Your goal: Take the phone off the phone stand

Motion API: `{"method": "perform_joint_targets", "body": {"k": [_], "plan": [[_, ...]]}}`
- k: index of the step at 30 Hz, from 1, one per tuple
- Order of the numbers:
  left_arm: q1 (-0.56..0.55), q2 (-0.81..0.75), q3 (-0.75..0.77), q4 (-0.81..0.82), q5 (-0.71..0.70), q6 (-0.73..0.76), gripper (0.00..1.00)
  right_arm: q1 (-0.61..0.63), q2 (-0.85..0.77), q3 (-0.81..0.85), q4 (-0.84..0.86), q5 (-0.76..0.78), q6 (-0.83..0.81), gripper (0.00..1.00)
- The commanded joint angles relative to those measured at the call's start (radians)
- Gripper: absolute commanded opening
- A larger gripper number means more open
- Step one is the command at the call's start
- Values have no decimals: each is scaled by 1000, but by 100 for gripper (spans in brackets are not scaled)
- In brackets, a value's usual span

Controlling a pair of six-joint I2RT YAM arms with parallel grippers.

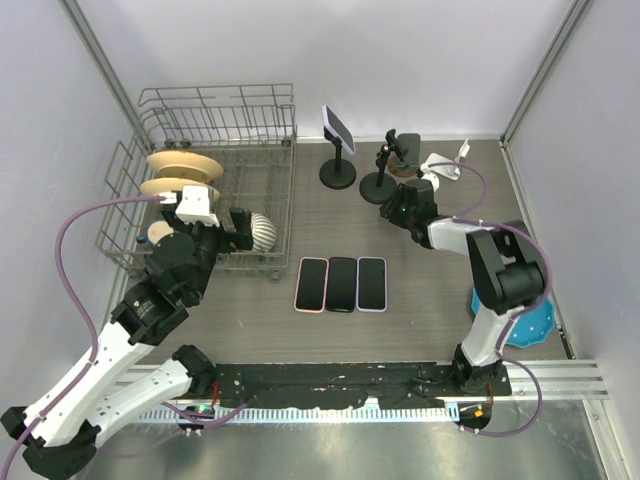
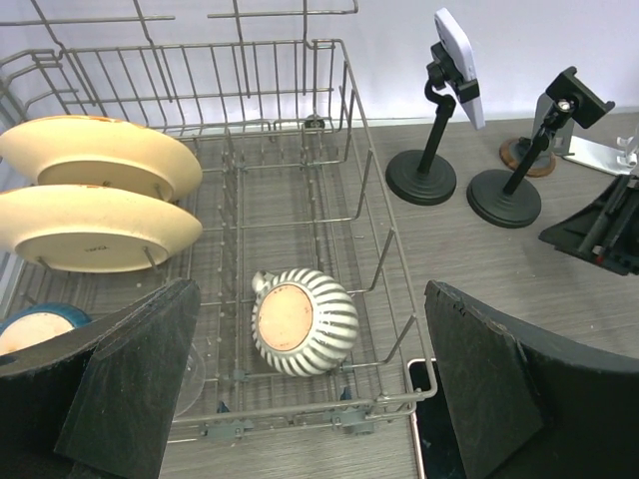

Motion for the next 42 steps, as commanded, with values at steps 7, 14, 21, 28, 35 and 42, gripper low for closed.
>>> {"method": "perform_joint_targets", "body": {"k": [7, 14, 21, 28, 35, 42], "plan": [[17, 2, -8, 66, -25, 37, 100, -20, 287, 193, 215, 35, 159, 39], [19, -6, -16, 76, -22, 44, 100, -39, 431, 336, 243, 91, 169, 38], [19, -6, -17, 80, -22, 48, 100, -43, 500, 447, 231, 78, 135, 39], [19, -14, -16, 77, -14, 44, 100, -36, 329, 317, 225, -17, -26, 48], [22, -23, -14, 75, -7, 36, 100, 17, 123, 296, 137, -33, -299, 64], [29, -28, -16, 78, -7, 33, 100, 154, 75, 460, 79, 44, -587, 80]]}}
